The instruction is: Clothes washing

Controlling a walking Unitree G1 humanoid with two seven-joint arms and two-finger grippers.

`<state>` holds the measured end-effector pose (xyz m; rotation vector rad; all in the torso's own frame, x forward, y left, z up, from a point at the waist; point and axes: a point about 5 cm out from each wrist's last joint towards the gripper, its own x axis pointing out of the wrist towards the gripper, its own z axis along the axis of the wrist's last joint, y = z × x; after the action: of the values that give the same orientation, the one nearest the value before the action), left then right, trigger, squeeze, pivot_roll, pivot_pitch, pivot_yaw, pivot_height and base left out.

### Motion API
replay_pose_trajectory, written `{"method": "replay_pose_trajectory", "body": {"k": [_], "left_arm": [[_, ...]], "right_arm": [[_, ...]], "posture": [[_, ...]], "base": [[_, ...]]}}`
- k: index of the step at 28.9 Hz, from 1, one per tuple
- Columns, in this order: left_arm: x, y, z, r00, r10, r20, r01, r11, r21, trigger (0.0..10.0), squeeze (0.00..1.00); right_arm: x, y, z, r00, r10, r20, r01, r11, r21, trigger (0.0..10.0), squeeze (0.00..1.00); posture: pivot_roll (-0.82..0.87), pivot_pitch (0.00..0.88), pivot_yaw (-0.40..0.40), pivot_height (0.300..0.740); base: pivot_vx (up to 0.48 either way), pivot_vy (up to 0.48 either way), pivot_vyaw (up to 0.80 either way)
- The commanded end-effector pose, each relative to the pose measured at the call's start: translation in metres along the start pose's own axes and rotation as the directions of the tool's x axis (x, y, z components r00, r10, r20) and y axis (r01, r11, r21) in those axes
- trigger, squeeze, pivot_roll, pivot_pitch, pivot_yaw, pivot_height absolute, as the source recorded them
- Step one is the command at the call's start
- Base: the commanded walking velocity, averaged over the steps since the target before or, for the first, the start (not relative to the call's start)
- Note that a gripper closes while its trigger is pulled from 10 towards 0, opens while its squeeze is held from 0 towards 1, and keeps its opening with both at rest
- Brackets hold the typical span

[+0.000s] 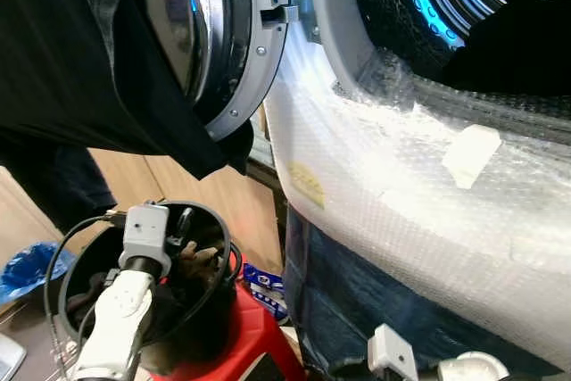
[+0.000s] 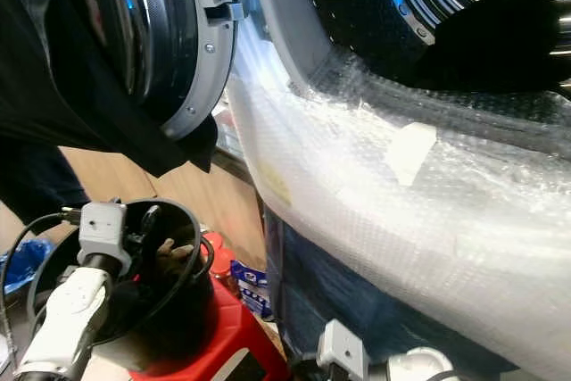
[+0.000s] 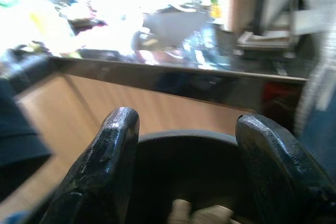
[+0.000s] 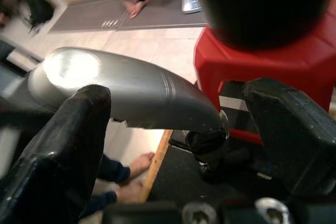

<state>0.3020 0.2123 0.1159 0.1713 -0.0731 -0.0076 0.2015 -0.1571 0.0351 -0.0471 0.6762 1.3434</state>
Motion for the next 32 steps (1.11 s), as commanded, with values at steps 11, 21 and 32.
{"method": "replay_pose_trajectory", "body": {"k": [11,21,32], "left_arm": [[-0.007,0.005,0.007,0.936,-0.334,-0.114,0.324,0.941,-0.101,10.0,0.0],[-0.031,-0.003,0.01,0.808,-0.557,-0.192,0.537,0.83,-0.15,10.0,0.0],[-0.041,-0.009,0.024,0.707,-0.684,-0.181,0.648,0.728,-0.222,10.0,0.0]], "right_arm": [[0.043,-0.003,-0.088,0.964,-0.123,-0.234,0.178,0.957,0.227,10.0,0.0],[0.047,-0.007,-0.116,0.831,-0.495,-0.254,0.555,0.703,0.445,10.0,0.0],[0.024,-0.028,-0.121,0.481,-0.798,-0.363,0.823,0.267,0.502,10.0,0.0]], "posture": [[0.08,0.09,0.14,0.74],[0.11,0.083,0.119,0.74],[0.09,0.086,0.123,0.74]], "base": [[0.0,0.0,0.0],[0.0,0.0,0.0],[0.0,0.0,0.0]]}}
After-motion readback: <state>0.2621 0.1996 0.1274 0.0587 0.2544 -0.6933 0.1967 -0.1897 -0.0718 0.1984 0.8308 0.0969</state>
